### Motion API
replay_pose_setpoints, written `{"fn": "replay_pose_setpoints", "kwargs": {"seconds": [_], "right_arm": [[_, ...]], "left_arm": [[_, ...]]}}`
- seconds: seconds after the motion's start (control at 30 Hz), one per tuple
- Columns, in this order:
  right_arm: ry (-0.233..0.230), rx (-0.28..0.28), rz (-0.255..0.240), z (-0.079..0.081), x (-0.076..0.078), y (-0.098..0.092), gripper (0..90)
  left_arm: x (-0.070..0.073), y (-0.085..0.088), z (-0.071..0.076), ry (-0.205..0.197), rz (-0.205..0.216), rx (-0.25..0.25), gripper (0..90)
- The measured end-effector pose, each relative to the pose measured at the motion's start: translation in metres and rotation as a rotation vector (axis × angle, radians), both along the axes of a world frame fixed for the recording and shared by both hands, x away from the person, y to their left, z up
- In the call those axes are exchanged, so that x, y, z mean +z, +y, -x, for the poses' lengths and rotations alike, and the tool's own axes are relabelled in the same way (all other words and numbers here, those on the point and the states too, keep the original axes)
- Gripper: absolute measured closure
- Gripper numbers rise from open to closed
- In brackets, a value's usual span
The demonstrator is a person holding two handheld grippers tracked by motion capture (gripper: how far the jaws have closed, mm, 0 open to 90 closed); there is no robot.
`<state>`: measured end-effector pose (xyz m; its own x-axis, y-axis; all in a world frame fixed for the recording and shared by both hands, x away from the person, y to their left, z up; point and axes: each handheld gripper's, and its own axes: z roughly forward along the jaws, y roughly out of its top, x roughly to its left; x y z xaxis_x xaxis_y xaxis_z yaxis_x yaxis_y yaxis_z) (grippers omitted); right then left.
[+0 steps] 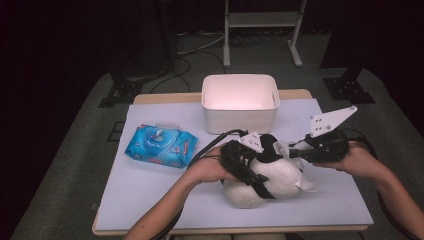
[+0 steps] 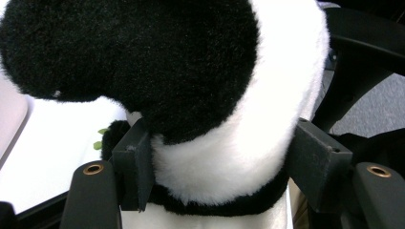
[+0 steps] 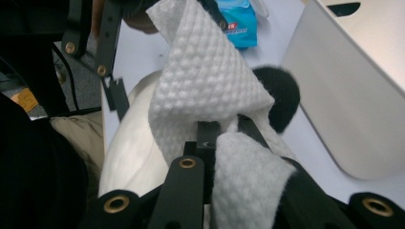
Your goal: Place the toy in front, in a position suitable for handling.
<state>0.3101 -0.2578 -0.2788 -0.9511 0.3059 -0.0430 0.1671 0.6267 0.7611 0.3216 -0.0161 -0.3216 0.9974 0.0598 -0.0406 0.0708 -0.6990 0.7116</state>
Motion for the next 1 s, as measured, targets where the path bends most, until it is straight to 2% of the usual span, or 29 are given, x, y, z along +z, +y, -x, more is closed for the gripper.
{"fn": "replay_pose_setpoints", "kwargs": {"seconds": [0.13, 0.17, 0.27, 0.4, 0.5, 0.53, 0.57, 0.67, 0.77, 0.9, 0.97, 1.0], "right_arm": [[-0.013, 0.001, -0.006, -0.001, 0.004, 0.006, 81.4], [-0.018, 0.0, 0.013, 0.0, 0.003, 0.005, 81.3], [-0.008, -0.004, 0.017, 0.0, 0.0, 0.002, 81.4], [0.006, -0.02, 0.02, -0.001, -0.009, -0.004, 81.4], [0.012, -0.039, 0.021, -0.003, -0.013, -0.01, 81.4], [0.015, -0.044, 0.019, -0.003, -0.015, -0.012, 81.4], [0.015, -0.053, 0.014, -0.003, -0.017, -0.014, 81.4], [0.025, -0.054, 0.005, -0.004, -0.021, -0.017, 81.5], [0.04, -0.058, 0.007, -0.004, -0.025, -0.019, 81.5], [0.046, -0.059, -0.003, -0.004, -0.028, -0.02, 81.6], [0.049, -0.057, -0.002, -0.003, -0.029, -0.02, 81.6], [0.048, -0.056, 0.003, -0.003, -0.03, -0.019, 81.7]], "left_arm": [[0.0, -0.006, 0.001, -0.005, -0.014, -0.004, 32.8], [-0.001, -0.006, 0.0, -0.008, -0.013, -0.005, 32.6], [-0.002, -0.007, 0.0, 0.0, -0.011, -0.001, 30.3], [-0.003, -0.006, -0.001, 0.01, -0.02, 0.007, 21.7], [-0.008, 0.0, -0.003, 0.017, -0.053, 0.019, 18.6], [-0.014, 0.005, -0.006, 0.017, -0.071, 0.036, 18.0], [-0.018, 0.009, -0.008, 0.03, -0.07, 0.043, 18.0], [-0.023, 0.015, -0.01, 0.034, -0.061, 0.055, 17.4], [-0.031, 0.022, -0.012, 0.061, -0.061, 0.065, 13.2], [-0.035, 0.024, -0.013, 0.073, -0.065, 0.067, 9.9], [-0.038, 0.024, -0.014, 0.086, -0.069, 0.066, 9.4], [-0.041, 0.022, -0.016, 0.107, -0.073, 0.067, 7.0]]}}
